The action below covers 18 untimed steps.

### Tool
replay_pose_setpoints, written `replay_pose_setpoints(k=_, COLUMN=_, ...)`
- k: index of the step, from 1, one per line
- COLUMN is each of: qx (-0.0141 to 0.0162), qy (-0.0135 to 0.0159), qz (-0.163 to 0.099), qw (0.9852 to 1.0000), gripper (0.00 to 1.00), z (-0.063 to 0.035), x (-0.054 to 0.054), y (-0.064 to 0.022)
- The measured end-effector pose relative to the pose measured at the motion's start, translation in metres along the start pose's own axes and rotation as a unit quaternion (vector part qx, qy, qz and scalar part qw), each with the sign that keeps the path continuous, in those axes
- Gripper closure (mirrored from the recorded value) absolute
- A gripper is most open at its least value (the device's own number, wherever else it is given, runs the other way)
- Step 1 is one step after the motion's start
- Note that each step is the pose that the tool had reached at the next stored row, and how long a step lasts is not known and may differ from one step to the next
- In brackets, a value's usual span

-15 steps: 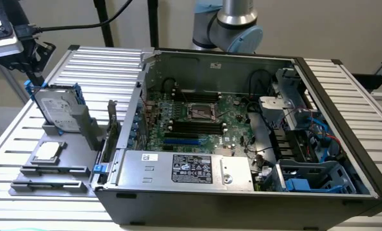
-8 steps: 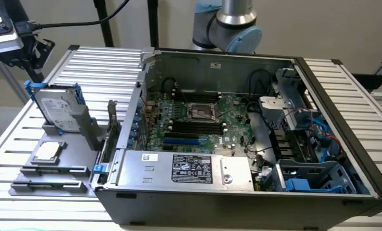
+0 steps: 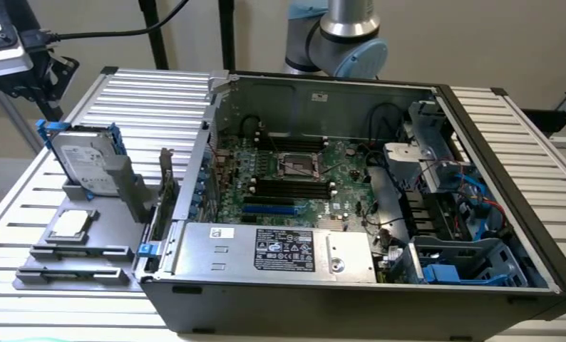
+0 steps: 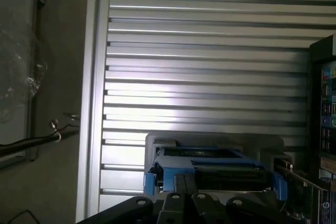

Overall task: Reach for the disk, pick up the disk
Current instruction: 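Pick up the disk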

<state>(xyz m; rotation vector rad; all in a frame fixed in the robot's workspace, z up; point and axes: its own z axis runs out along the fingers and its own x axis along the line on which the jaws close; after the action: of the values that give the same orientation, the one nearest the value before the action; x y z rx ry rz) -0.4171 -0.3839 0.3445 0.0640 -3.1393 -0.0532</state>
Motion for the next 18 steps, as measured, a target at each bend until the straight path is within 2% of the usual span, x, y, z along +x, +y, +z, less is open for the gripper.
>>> replay_pose_setpoints(k=4, qx=0.0, qy=0.0012, qz=-0.034, qw=0.9994, gripper=0.89, z=-0.0012, x=0.0, y=0.0001)
replay_pose_setpoints(k=9, qx=0.0, qy=0.0027, qz=-0.079, qw=0.9969, gripper=0.89, z=-0.0023, x=0.0, y=0.0001)
replay_pose_setpoints(k=14, qx=0.0001, qy=0.0042, qz=-0.124, qw=0.9922, gripper=0.89, z=-0.0028, x=0.0, y=0.0001)
replay_pose_setpoints(k=18, qx=0.0001, qy=0.0054, qz=-0.16, qw=0.9871, gripper=0.89, z=-0.0032, x=0.0, y=0.0001)
